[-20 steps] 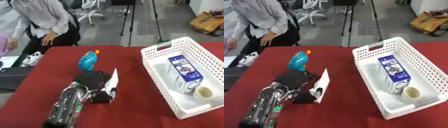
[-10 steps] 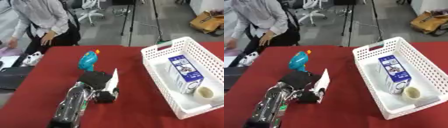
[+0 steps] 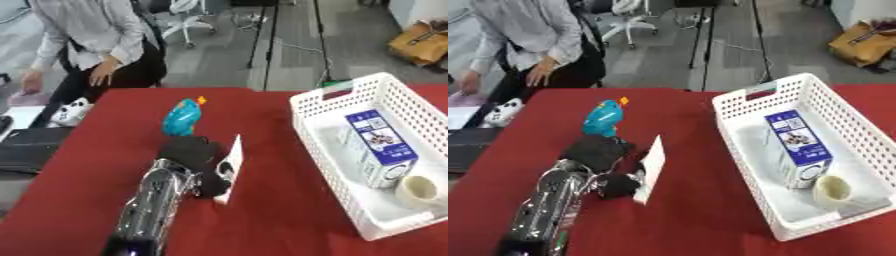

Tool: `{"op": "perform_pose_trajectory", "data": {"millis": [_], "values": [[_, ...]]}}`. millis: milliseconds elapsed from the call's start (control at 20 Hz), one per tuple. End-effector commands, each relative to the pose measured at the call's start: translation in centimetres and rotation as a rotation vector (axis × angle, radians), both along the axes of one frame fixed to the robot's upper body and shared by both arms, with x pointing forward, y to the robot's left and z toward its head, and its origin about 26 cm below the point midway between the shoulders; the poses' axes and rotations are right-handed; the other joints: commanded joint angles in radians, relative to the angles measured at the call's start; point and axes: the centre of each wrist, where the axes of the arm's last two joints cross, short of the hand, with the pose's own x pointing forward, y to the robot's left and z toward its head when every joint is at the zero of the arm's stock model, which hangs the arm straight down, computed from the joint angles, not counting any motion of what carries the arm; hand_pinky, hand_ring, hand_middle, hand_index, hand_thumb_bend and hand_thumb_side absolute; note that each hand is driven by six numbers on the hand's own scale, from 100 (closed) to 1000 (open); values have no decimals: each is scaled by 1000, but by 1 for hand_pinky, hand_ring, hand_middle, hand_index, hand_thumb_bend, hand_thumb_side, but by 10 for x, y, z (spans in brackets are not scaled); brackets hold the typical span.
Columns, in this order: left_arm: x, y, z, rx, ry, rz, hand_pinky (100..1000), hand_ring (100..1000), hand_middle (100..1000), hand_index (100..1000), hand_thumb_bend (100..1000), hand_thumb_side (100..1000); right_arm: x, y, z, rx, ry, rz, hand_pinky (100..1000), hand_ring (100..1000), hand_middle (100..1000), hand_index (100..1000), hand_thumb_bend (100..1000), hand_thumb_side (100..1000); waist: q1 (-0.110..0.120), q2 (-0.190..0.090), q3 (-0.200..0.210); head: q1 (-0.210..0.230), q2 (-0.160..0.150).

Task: Pick up objects on the table and place them in the box.

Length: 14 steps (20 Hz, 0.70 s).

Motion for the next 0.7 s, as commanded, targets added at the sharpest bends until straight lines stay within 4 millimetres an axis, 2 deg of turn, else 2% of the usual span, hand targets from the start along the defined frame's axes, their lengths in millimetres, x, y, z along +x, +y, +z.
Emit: {"op": "perform_pose_trajectory", "data": {"millis": [50,500,700], "values": [[-1,1,11,-17,-39,17,665,628,614,948,112,1000,-2,1,8,-21,-26,12,725,670,587,638,100,615,-12,-10,-2,6,-1],[9,-4,0,-32,19,-1,652,607,592,935,100,1000,-1,1,9,-22,-32,21,724,669,585,636,100,607,-12,-8,-8,11,-1],[10,-4,4,-54,12,-6,656,607,591,944,100,1000,-1,2,9,-22,-32,23,724,669,585,635,100,605,-10,-9,-9,10,-3]]}}
